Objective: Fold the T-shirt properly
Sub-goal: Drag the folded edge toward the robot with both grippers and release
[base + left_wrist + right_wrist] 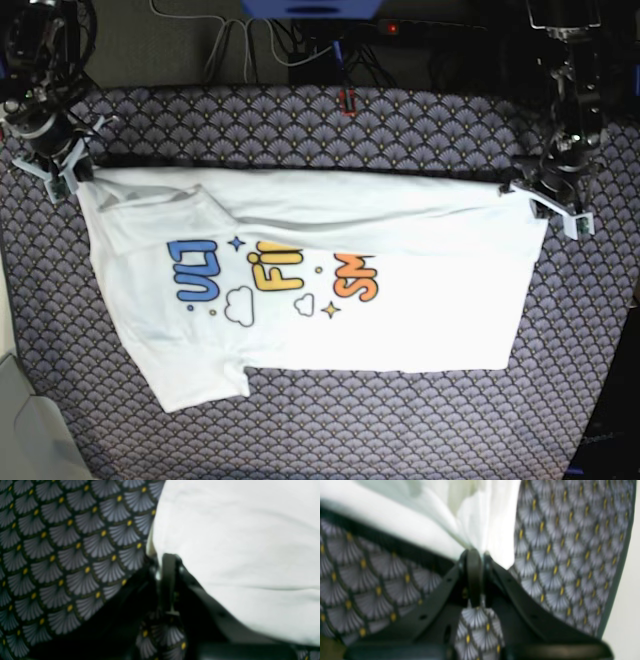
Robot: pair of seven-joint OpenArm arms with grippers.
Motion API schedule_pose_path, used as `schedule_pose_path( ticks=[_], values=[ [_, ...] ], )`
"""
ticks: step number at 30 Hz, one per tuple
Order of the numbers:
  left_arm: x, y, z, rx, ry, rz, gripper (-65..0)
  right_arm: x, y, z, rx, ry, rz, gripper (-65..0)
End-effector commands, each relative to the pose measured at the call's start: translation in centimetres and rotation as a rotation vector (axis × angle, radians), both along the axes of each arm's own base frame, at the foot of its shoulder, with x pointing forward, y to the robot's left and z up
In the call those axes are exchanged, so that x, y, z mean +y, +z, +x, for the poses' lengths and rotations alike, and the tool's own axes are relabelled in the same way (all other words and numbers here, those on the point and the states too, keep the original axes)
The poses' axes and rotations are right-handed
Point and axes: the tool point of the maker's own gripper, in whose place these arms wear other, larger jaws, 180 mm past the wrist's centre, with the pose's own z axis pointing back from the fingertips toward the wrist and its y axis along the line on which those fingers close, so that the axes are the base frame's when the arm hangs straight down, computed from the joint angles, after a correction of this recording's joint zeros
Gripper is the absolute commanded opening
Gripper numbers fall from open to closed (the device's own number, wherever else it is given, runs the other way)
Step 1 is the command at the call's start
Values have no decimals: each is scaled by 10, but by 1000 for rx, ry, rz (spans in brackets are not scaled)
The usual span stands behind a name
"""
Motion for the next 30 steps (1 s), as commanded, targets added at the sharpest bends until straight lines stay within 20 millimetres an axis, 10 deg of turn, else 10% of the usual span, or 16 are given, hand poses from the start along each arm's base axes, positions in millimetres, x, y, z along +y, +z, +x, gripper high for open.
schedule_pose_path(
  ticks=[1,16,30],
  values=[
    [6,12,3,-38,1,28,-646,-10,11,3,-34,-7,-20,-650],
    [25,4,-59,26,69,47,-646,4,-10,-51,10,14,38,-650],
    [25,0,-74,55,61,55,-646,2,-14,-66,40,9,36,-650]
  ],
)
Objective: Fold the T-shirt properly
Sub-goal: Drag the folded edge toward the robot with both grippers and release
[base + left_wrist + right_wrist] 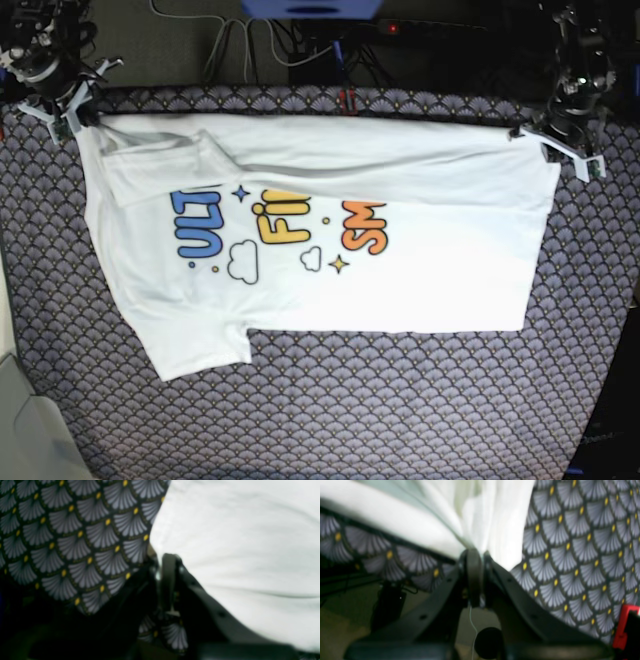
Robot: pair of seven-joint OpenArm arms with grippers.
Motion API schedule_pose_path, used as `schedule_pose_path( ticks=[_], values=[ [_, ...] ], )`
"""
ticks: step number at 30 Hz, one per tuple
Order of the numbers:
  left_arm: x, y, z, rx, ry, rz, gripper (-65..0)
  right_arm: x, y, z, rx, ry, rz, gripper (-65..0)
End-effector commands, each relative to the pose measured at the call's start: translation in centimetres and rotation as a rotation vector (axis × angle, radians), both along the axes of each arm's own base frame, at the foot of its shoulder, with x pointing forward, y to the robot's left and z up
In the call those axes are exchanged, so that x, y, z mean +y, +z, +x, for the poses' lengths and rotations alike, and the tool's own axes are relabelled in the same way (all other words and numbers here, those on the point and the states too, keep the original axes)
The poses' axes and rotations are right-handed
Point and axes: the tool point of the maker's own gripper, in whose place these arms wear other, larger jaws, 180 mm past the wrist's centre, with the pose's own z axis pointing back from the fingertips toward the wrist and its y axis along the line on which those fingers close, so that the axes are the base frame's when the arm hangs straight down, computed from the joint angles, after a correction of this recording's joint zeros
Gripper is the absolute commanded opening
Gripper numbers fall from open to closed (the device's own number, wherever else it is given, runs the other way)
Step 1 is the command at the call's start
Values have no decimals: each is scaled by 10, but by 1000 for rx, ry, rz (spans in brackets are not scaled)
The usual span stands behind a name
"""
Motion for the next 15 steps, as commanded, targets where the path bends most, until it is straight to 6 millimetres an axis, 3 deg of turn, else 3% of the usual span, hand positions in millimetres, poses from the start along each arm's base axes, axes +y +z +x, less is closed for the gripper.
schedule_pose_path(
  ticks=[1,12,15],
  values=[
    [9,12,5,-33,-2,38,-646,-6,9,5,-28,5,-20,-650],
    [10,11,6,-31,2,36,-642,-7,8,4,-20,2,-22,-650],
    [9,8,4,-17,0,32,-563,-7,8,4,-20,2,-22,-579]
  ],
)
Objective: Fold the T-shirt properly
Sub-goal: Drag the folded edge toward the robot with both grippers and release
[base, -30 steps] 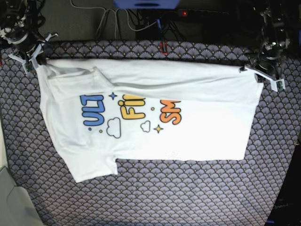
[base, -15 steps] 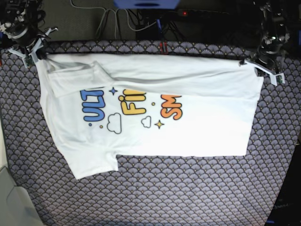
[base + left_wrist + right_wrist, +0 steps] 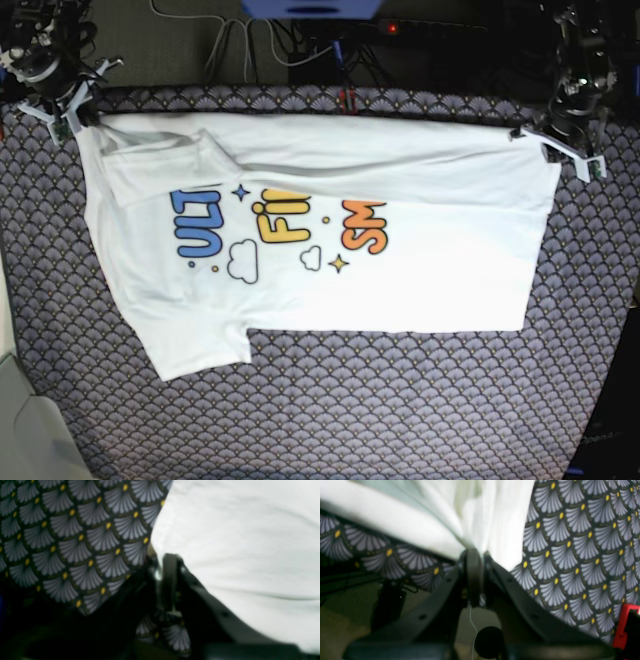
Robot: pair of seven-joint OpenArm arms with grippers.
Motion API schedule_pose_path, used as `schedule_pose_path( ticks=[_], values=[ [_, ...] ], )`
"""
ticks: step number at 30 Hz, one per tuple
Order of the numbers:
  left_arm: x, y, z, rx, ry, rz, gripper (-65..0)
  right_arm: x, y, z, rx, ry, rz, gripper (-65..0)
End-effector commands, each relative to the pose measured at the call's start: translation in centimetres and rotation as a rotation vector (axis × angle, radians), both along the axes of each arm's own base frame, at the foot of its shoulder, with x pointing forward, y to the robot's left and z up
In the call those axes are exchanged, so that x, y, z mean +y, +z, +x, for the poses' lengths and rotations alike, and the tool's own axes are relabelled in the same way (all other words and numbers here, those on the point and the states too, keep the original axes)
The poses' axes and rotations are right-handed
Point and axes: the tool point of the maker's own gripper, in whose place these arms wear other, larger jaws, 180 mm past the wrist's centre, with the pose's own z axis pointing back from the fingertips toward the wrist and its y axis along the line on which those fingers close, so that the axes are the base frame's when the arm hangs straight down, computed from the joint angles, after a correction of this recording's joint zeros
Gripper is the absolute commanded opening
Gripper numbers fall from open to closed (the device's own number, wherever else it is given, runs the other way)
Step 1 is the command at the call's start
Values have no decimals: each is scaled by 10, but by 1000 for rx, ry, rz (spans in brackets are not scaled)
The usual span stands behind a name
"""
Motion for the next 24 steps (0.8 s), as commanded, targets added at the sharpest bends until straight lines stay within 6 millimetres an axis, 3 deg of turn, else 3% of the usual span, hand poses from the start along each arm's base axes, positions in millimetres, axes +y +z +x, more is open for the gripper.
schedule_pose_path(
  ticks=[1,4,7,15,21,24],
  values=[
    [7,8,4,-11,-3,27,-509,-6,8,4,-23,3,-20,-541],
    [5,5,0,30,-4,12,-368,-6,8,4,-23,3,-20,-439],
    [3,12,4,13,-13,18,-307,-7,13,7,-35,9,-28,-390],
    [-1,37,15,-45,-46,49,-303,-14,58,14,-137,9,-107,-385],
    [1,51,23,-77,-65,71,-303,-11,65,17,-154,22,-117,-385],
    [11,61,26,-102,-40,88,-303,-12,76,35,-207,22,-122,-385]
  ],
)
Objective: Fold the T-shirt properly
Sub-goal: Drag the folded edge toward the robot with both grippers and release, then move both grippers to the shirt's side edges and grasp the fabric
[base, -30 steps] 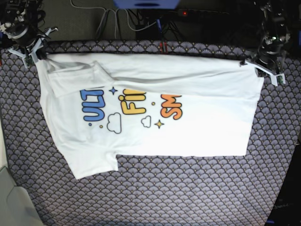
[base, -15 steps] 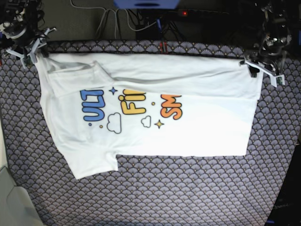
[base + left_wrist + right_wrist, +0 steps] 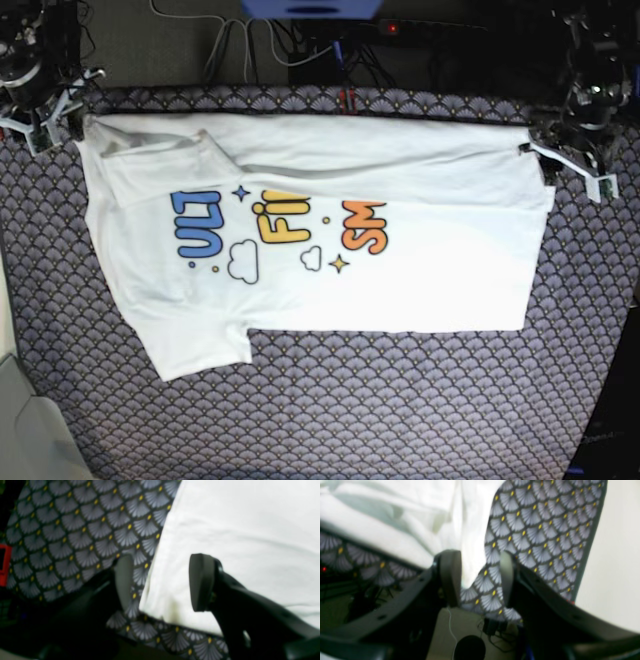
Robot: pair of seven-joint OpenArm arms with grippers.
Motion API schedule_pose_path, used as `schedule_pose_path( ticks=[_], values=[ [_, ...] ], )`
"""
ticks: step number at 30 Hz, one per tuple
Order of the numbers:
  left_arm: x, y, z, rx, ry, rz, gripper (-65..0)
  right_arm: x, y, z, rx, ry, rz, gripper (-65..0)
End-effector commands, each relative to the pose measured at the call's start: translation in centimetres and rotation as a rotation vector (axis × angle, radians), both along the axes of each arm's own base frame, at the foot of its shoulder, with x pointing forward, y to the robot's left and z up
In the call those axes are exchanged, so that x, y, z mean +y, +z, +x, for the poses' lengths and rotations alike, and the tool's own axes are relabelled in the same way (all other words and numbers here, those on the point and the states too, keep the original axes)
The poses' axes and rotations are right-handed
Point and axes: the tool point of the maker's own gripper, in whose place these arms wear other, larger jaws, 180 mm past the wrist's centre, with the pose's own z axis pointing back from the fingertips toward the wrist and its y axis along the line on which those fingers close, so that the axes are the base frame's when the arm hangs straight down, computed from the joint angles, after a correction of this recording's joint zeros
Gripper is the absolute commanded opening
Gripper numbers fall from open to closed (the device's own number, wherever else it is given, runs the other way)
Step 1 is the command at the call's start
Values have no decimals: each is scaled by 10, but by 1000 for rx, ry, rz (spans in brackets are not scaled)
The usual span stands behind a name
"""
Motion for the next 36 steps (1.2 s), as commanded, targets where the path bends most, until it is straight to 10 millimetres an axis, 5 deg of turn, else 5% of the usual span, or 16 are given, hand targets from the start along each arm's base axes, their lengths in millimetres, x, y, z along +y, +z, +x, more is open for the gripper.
schedule_pose_path(
  ticks=[1,9,15,20,27,36],
  values=[
    [14,21,12,-67,22,39,-303,-1,21,21,-92,15,-6,-385],
    [26,59,66,-212,59,38,-302,16,62,118,-212,56,-35,-384],
    [24,65,104,-213,71,-24,-302,14,60,194,-161,39,5,-384],
    [21,67,124,-227,69,-47,-302,11,40,238,-88,28,83,-384],
    [20,69,140,-202,48,41,-302,10,23,274,-100,-12,251,-383],
    [9,71,149,-202,13,66,-302,19,-11,281,-71,2,348,-383]
  ],
)
